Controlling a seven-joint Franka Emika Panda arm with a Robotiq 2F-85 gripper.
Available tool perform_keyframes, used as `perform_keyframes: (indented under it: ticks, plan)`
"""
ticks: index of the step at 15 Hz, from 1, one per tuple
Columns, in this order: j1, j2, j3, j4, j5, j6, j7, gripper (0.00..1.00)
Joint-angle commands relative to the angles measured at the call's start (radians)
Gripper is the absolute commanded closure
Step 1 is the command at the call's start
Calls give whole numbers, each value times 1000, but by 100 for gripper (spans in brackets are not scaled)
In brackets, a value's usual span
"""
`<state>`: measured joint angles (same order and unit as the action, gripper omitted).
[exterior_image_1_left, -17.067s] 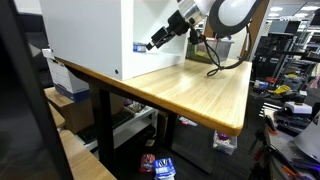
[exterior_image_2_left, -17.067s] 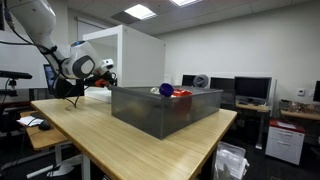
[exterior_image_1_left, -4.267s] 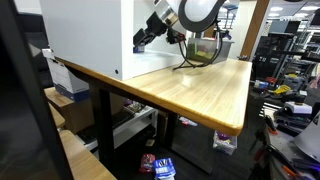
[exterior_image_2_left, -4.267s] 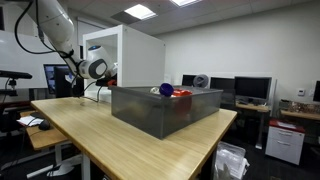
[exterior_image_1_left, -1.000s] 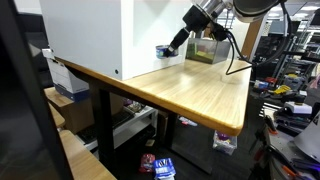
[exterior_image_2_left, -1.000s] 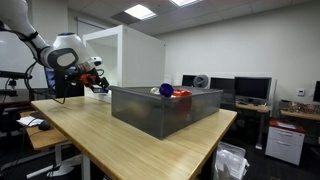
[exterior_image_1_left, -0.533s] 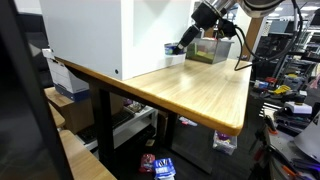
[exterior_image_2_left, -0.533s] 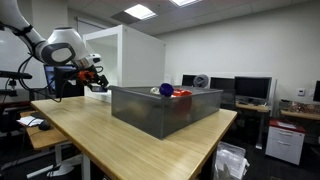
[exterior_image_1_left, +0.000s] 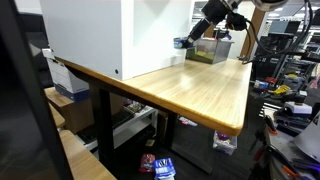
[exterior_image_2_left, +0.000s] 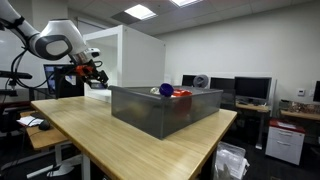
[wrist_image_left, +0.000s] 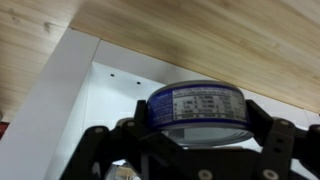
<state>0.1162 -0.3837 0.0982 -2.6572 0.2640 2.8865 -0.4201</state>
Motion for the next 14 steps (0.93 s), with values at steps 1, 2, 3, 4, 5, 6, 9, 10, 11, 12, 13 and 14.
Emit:
perform_keyframes:
  ticks: [1, 2, 3, 4, 5, 6, 9, 10, 11, 12, 13, 14]
  plan:
    - [48, -99, -81, -41, -81, -44, 33, 32]
    - [51, -113, -94, -46, -99, -50, 35, 32]
    - [55, -127, -105, -48, -111, -59, 38, 32]
    - [60, -138, -116, -50, -120, -66, 39, 32]
    - [62, -154, -125, -51, -131, -81, 40, 32]
    - [65, -166, -132, -53, -136, -89, 41, 32]
    - [66, -208, -148, -53, -155, -136, 41, 32]
    - [64, -223, -153, -51, -161, -154, 41, 32]
    - [58, -231, -154, -51, -166, -158, 44, 32]
    - [53, -241, -155, -51, -171, -166, 48, 32]
    - [47, -258, -159, -52, -175, -180, 49, 32]
    - [39, -282, -165, -56, -182, -199, 53, 32]
